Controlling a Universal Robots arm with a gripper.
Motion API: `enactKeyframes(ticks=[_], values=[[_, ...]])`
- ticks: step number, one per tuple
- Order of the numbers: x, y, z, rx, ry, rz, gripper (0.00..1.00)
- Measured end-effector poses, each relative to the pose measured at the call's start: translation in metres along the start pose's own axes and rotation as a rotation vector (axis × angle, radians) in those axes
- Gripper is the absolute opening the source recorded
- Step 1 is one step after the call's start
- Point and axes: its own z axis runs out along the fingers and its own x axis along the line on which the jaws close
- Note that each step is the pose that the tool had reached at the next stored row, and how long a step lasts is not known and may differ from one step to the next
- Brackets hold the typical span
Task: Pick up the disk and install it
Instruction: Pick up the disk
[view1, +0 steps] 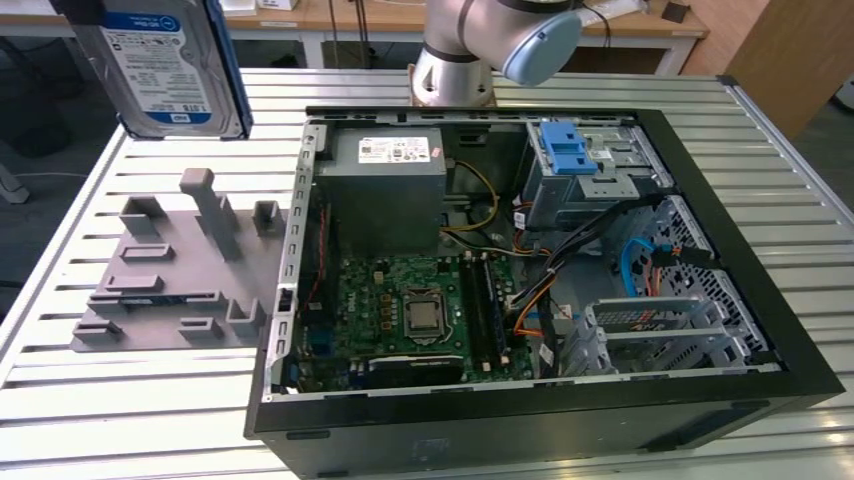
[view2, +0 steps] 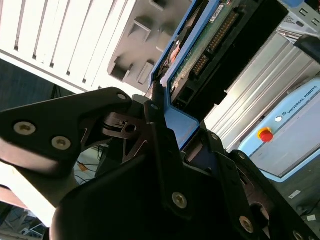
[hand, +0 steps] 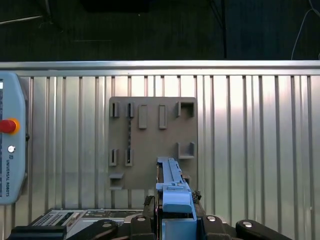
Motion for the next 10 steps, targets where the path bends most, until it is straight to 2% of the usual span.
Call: enactKeyframes(ticks=[10], values=[[0.0036,-0.0269,-0.0007,-0.0006,0.0,0.0,0.36]])
